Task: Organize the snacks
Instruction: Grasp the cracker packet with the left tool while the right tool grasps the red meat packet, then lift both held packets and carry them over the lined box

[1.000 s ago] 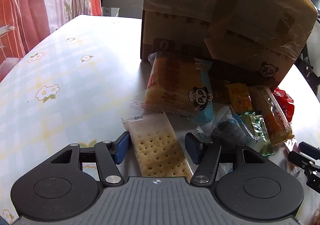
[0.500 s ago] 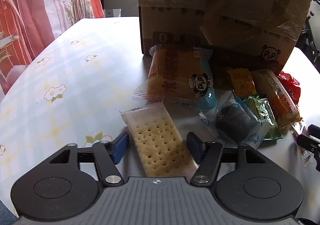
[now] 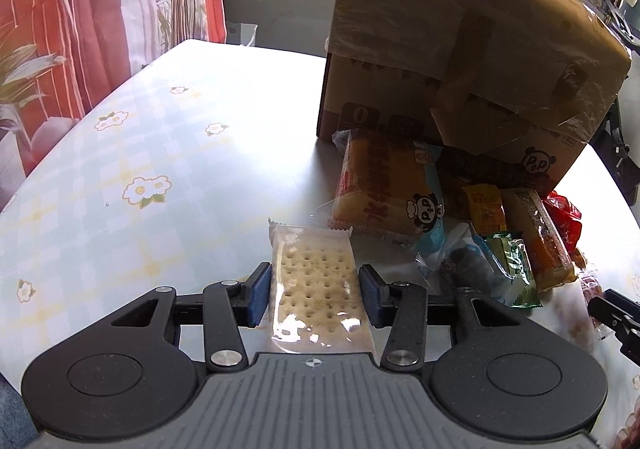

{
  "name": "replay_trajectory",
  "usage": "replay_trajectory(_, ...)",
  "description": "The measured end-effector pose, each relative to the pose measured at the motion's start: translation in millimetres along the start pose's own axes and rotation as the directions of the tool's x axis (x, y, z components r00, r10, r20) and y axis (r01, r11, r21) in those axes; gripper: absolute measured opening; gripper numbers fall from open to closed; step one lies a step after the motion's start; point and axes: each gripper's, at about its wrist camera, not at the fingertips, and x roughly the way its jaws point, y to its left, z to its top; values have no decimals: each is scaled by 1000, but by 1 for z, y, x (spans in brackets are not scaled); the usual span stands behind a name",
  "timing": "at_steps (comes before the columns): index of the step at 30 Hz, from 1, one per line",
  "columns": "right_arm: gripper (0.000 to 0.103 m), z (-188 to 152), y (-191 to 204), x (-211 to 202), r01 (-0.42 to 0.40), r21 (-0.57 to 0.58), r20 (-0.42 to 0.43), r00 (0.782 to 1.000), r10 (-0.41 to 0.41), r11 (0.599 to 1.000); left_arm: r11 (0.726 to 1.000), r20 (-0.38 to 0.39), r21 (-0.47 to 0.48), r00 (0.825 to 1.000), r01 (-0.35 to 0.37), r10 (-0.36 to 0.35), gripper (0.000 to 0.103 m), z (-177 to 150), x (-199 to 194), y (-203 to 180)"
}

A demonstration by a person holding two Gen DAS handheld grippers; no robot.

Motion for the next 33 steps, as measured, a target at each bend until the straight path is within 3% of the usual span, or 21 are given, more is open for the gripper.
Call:
replay_trajectory(4, 40, 4, 1, -8, -6, 8, 21, 1000, 6, 1000, 1000, 23, -30, 1000, 5, -4, 49, 3, -7, 6)
replay_trajectory(12, 40, 24, 10, -22, -33, -6, 87, 996, 33, 999, 1000, 177, 3, 984, 29, -29, 49, 27, -36, 0)
replay_trajectory(18, 40, 62, 19, -38, -64, -44, 183, 980, 71, 997, 997, 292, 58, 955, 43, -58, 49, 61, -55, -13)
replay_trajectory(28, 40, 173, 32, -38, -80, -132, 354, 927, 122, 988, 976, 443, 162, 873, 144, -202, 49, 155, -74, -62)
replay_trajectory(31, 40, 203, 40, -23, -63, -181, 374, 918, 128, 981, 974, 458, 167, 863, 152, -213, 49, 180, -63, -79)
replay_trajectory(33, 40, 219, 41, -7, -63, -198, 367, 920, 133, 978, 974, 446, 164, 869, 156, -214, 49, 198, -47, -91)
